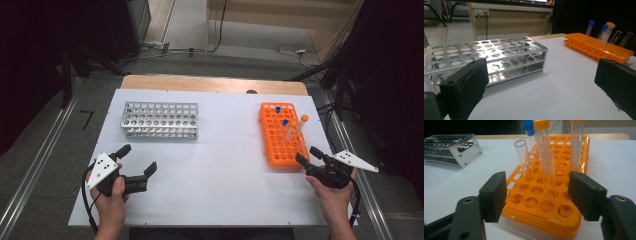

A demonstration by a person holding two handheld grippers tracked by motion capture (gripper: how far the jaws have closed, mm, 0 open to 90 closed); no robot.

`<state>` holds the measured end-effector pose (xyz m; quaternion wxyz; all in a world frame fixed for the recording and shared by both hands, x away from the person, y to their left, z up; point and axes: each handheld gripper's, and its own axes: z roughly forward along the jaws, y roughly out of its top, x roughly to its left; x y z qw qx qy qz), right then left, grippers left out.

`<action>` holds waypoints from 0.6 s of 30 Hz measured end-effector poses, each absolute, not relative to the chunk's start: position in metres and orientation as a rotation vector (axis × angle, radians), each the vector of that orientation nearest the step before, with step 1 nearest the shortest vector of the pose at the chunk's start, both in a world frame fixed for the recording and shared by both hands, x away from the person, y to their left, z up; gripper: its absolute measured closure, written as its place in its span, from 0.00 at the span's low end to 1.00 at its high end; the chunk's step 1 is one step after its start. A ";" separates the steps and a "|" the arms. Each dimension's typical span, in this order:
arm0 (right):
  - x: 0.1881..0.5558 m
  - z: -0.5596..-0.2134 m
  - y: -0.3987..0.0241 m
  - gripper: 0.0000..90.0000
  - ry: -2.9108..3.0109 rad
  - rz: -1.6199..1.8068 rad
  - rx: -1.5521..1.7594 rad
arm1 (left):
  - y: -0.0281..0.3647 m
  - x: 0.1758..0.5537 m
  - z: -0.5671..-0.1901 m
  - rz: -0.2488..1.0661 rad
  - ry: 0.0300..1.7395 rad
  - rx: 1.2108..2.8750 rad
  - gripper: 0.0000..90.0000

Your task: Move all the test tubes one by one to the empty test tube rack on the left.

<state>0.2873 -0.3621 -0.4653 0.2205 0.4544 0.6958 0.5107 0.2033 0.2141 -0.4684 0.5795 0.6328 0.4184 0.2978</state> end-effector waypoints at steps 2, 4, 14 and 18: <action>0.290 -0.467 -0.362 0.46 1.936 1.417 1.252 | 0.214 0.204 -0.468 0.698 0.980 1.482 0.00; 0.293 -0.469 -0.361 0.51 1.939 1.401 1.253 | 0.214 0.204 -0.468 0.697 0.981 1.481 0.00; 0.304 -0.477 -0.353 0.60 1.943 1.321 1.290 | 0.211 0.203 -0.469 0.690 0.972 1.493 0.00; 0.309 -0.481 -0.347 0.63 1.930 1.284 1.301 | 0.207 0.203 -0.469 0.682 0.967 1.498 0.00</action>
